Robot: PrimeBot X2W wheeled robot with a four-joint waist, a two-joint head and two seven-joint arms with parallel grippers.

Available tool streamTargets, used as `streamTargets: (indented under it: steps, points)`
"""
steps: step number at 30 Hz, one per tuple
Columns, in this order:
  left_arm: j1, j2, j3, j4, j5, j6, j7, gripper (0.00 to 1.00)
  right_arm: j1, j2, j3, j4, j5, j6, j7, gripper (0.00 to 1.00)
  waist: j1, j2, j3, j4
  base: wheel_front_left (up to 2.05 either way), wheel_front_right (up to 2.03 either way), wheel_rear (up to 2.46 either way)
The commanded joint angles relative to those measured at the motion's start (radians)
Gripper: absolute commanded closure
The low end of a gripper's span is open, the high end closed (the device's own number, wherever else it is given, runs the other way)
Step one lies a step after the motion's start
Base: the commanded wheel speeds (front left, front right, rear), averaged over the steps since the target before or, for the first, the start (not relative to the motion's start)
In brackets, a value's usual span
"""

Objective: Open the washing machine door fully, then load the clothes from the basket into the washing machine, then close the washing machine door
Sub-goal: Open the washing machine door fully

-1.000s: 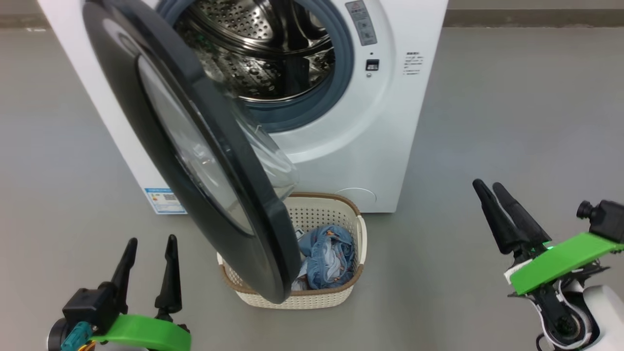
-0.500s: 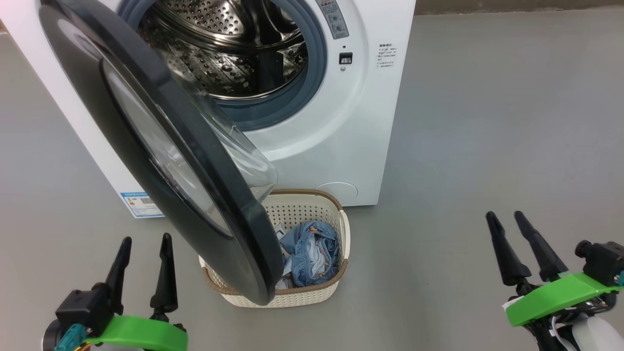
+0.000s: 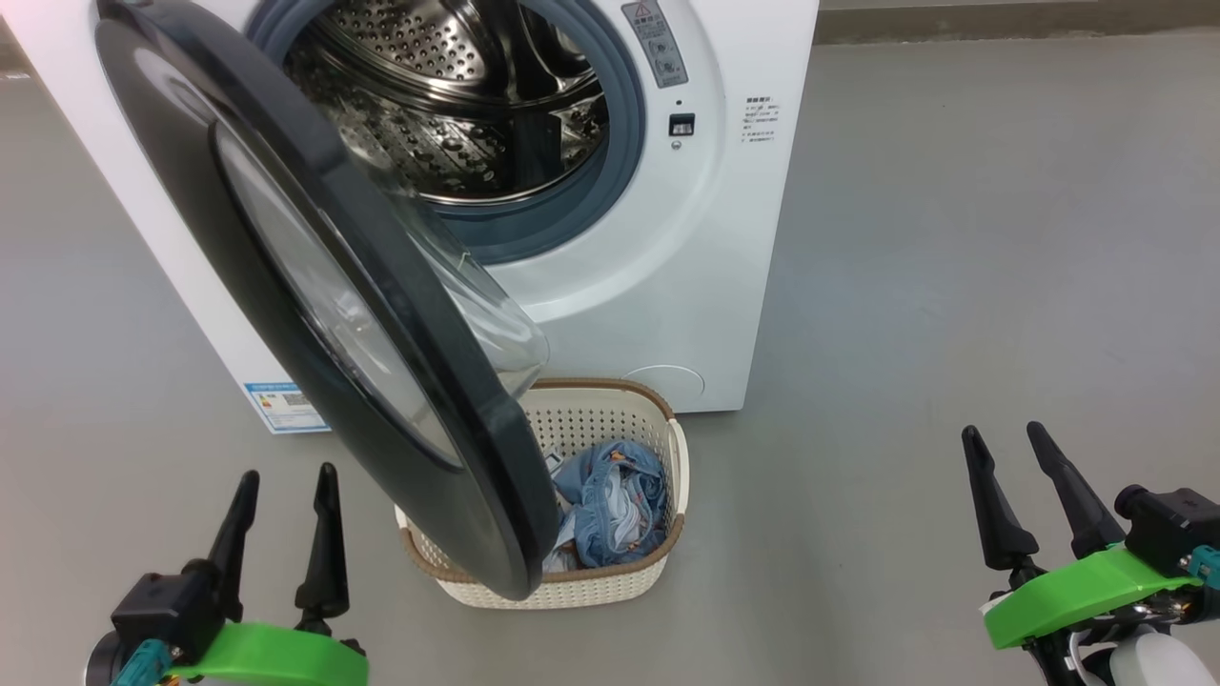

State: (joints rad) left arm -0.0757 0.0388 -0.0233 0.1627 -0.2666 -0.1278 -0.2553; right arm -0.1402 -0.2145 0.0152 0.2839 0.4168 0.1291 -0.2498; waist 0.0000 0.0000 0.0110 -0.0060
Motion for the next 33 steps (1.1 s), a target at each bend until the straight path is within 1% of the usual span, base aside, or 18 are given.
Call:
streamTargets:
  steps: [1,14,33]
  points:
    - [-0.012,0.012,0.029,-0.021,0.000,0.002,-0.006,0.00,0.002,-0.001,0.012,-0.027,-0.018,0.002,-0.012,0.00,0.0000,0.0000,-0.002,0.002,0.00,0.00,0.00]
    - [-0.011,0.011,0.032,-0.016,-0.001,0.002,-0.006,0.00,-0.004,0.013,0.012,-0.012,-0.054,0.002,-0.012,0.00,0.0000,0.0000,-0.006,0.007,0.00,0.00,0.00]
    - [-0.016,0.011,0.039,-0.005,0.005,-0.001,-0.006,0.00,-0.008,0.005,0.019,0.004,-0.069,0.002,-0.012,0.00,0.0000,0.0000,-0.005,0.010,0.00,0.00,0.00]
